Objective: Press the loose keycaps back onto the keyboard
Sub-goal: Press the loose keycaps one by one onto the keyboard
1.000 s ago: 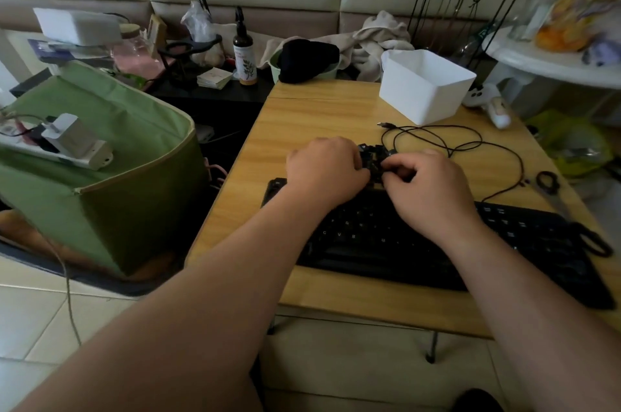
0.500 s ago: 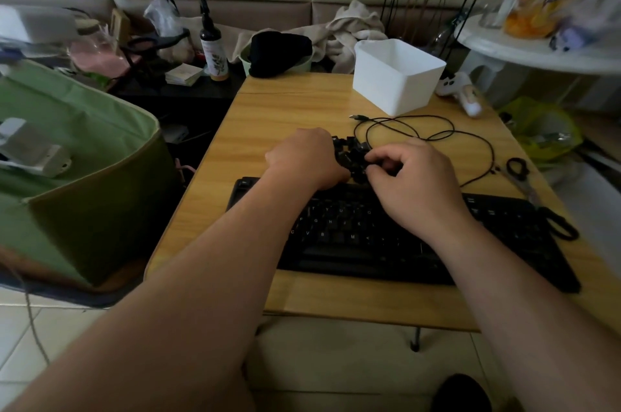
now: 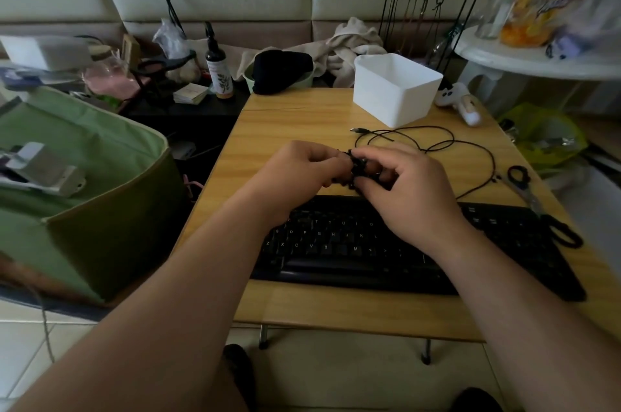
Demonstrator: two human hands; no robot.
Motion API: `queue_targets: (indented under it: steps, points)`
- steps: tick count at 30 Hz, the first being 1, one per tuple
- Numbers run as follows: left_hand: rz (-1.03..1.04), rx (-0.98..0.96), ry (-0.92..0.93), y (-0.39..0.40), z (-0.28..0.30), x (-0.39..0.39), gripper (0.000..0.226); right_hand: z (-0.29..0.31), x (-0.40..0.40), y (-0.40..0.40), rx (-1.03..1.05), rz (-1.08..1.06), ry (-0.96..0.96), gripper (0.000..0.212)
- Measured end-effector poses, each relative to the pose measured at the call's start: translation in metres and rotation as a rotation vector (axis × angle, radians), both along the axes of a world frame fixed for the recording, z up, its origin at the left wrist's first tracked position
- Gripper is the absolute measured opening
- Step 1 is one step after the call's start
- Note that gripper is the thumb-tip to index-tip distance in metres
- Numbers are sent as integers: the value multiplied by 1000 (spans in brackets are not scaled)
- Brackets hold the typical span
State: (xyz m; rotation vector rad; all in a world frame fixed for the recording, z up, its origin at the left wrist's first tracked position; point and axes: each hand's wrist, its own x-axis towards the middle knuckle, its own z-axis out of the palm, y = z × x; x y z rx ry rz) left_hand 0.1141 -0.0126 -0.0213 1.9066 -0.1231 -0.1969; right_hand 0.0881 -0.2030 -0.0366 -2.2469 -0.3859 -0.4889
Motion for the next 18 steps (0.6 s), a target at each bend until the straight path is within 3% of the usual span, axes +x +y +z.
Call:
queue_targets:
  steps: [7,18]
  points:
    - [-37,-239,139,3,2,-2,18,3,-3,0,40,-17,-92,30]
    - [-61,-234,148,5,4,-8,15,5,-8,2,45,14,-131,28]
